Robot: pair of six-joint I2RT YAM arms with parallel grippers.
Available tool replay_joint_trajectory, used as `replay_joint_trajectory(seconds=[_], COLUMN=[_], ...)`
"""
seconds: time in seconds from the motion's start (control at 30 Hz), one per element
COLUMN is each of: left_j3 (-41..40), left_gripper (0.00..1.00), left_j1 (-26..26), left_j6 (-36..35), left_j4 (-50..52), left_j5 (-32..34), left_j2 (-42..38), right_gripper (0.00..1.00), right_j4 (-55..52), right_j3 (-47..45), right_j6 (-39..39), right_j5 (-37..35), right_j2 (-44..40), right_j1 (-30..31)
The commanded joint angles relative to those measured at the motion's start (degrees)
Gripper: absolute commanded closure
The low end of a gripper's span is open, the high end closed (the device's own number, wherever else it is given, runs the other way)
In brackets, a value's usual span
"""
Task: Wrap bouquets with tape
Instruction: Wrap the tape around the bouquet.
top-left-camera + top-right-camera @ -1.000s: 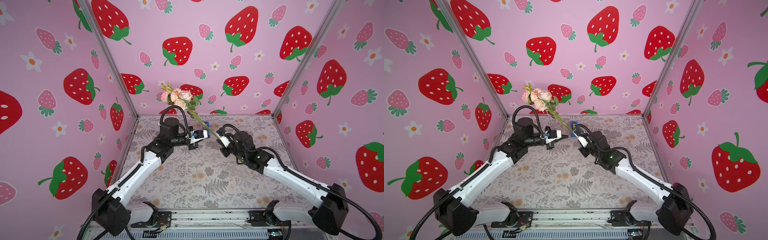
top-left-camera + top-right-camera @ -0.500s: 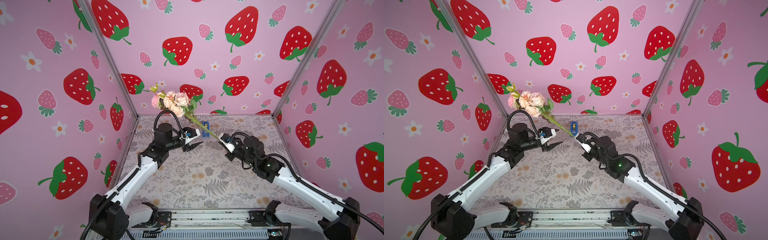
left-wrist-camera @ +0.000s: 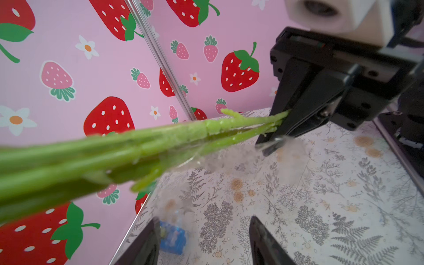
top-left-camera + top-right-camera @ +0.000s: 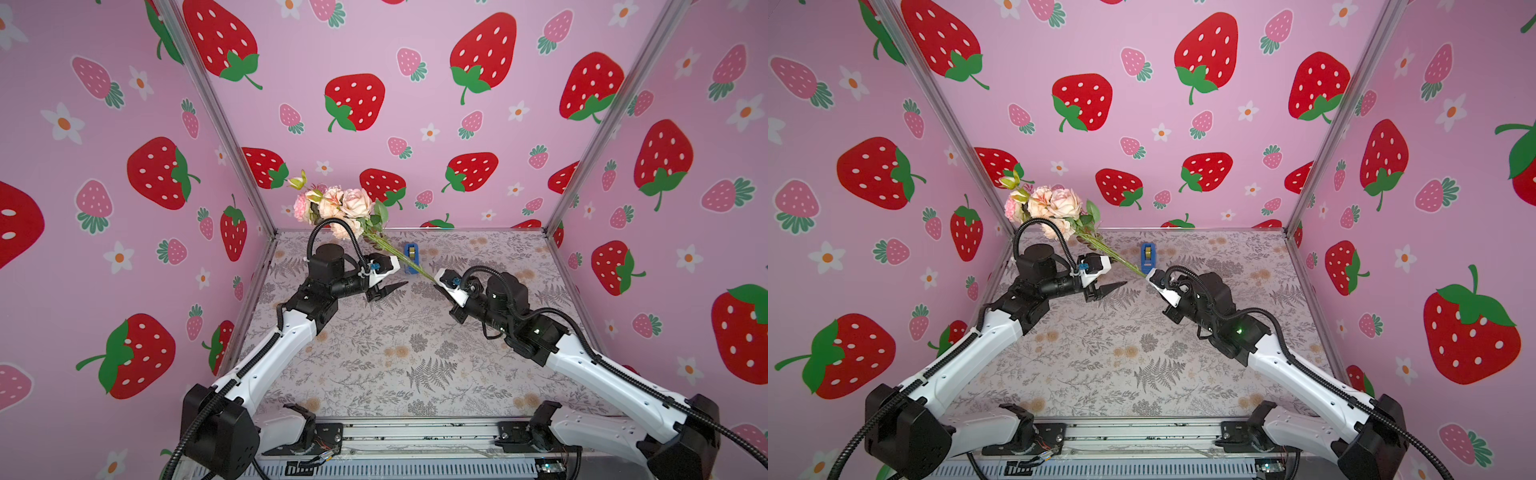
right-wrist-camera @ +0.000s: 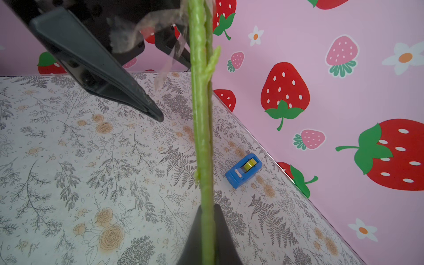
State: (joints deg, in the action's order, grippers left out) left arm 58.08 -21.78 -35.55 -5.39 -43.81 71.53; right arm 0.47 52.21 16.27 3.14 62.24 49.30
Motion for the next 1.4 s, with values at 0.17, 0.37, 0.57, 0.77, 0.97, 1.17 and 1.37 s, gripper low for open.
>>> replay_joint_trajectory(seconds=[0.17, 0.37, 0.57, 0.77, 0.97, 1.17, 1.37], left_j3=[2.41, 2.27, 3.15, 4.75, 5.68, 6.22, 6.11], left_gripper=[0.61, 0.77, 0.96, 1.00, 1.00, 1.00, 0.69], left_j1=[0.18, 0.16, 0.21, -0.76, -3.62, -5.74, -7.28], left_j6=[1.45, 1.61, 1.88, 2.78, 4.92, 9.39, 15.47], left_j4=[-0.41, -0.30, -0.17, -1.18, -3.83, -7.10, -7.96], left_j5=[-8.10, -7.88, -8.66, -8.73, -2.23, 7.49, 19.09], left_j2=[-2.08, -2.80, -2.23, -1.92, -0.28, 1.82, 3.66], right_gripper=[1.00, 1.00, 1.00, 1.00, 1.00, 1.00, 1.00], right_j4=[2.90, 3.93, 3.85, 2.65, 4.91, 7.49, 11.88], right_j3=[1.41, 1.68, 1.80, 2.42, 1.79, 0.99, -0.40], right_j6=[-0.17, -0.45, -0.76, -1.09, -0.99, -1.77, -7.90], right_j5=[-4.90, -5.12, -5.37, -9.00, -11.86, -14.51, -15.82], right_j2=[2.08, 3.08, 4.00, 6.53, 8.16, 9.26, 8.76], right_j1=[0.28, 0.31, 0.32, 0.41, 2.33, 5.83, 6.39])
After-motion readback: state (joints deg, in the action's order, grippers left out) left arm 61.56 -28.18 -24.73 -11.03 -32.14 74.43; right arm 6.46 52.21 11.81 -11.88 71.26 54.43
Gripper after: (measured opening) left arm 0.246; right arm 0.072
